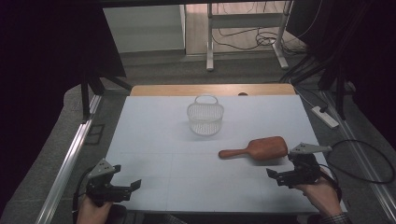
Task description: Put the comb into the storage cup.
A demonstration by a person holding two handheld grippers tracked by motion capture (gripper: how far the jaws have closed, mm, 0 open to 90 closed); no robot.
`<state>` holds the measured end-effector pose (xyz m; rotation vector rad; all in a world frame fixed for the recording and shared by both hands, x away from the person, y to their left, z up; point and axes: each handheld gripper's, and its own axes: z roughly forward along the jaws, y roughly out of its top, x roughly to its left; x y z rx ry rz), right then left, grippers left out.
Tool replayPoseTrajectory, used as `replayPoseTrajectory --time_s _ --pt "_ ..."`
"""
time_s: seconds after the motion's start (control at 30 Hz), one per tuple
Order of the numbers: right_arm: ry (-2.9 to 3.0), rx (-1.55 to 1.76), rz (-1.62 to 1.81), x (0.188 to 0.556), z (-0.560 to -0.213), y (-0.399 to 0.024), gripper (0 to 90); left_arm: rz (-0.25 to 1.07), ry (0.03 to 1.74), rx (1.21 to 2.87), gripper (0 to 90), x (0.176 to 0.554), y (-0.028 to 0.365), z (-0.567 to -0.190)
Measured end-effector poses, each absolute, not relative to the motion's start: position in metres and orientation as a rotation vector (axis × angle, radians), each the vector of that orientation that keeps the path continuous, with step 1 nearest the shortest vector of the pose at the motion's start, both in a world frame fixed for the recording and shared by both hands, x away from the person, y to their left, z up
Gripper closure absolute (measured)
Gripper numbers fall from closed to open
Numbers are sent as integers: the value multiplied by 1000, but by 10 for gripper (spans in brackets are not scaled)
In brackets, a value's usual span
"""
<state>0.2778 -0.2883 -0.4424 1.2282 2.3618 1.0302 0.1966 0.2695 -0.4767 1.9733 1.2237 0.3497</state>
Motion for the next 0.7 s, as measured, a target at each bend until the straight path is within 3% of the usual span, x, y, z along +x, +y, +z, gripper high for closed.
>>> replayPoseTrajectory --time_s 0.7 --pt "2414 1203 971 303 -442 -267 0 345 1226 1966 22 197 270 -477"
